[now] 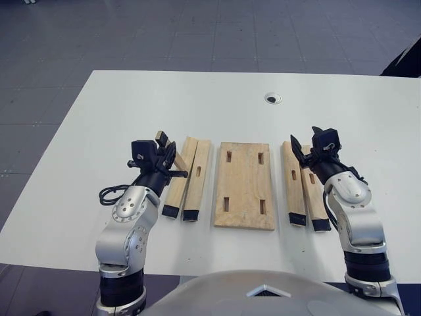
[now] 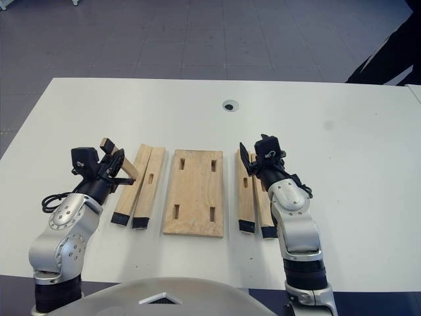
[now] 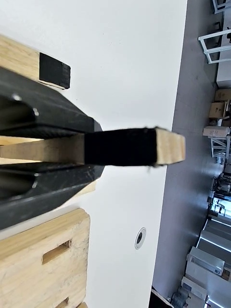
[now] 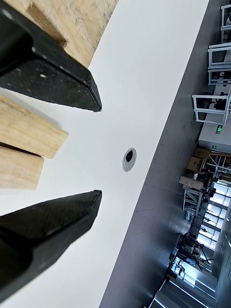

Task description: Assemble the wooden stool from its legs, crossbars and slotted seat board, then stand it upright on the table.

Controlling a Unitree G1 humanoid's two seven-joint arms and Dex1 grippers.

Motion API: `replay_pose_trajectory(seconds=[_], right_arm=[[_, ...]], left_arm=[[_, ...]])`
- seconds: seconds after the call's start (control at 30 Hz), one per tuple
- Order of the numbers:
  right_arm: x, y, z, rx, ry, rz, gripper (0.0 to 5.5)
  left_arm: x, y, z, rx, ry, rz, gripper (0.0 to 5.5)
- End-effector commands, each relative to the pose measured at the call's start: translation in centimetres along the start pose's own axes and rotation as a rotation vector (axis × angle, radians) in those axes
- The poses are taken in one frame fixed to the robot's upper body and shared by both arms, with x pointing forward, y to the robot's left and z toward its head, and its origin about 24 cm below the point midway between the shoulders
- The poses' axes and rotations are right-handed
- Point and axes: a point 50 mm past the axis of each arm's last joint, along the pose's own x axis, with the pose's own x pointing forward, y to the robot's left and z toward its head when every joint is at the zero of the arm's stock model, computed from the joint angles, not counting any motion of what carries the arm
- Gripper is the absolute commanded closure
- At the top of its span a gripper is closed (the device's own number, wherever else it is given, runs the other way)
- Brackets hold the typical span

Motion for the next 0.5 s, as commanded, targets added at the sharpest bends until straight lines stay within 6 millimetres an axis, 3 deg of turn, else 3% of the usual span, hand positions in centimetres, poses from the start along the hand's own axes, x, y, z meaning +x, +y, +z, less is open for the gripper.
replay_pose_trajectory(seconds=[0.03, 0.2, 0.33, 0.5], right_arm=[[-0.1, -0.4, 0.2, -0.010, -0.010, -0.019, 2.50], [-0.1, -0.4, 0.2, -0.008, -0.012, -0.023, 2.50], [0.0, -0.3, 0.2, -0.011, -0.014, -0.016, 2.50], [0.1, -0.4, 0.2, -0.014, -0.012, -0.016, 2.50]], left_arm=[[-1.8, 1.1, -3.4, 0.137, 0.250, 0.026, 5.08], [-2.4, 2.1, -3.7, 0.281, 0.329, 0.034, 5.08], [-1.9, 2.4, -4.4, 0.141, 0.157, 0.093, 5.08], [-2.9, 3.2, -8.0, 0.062, 0.075, 0.109, 5.08]])
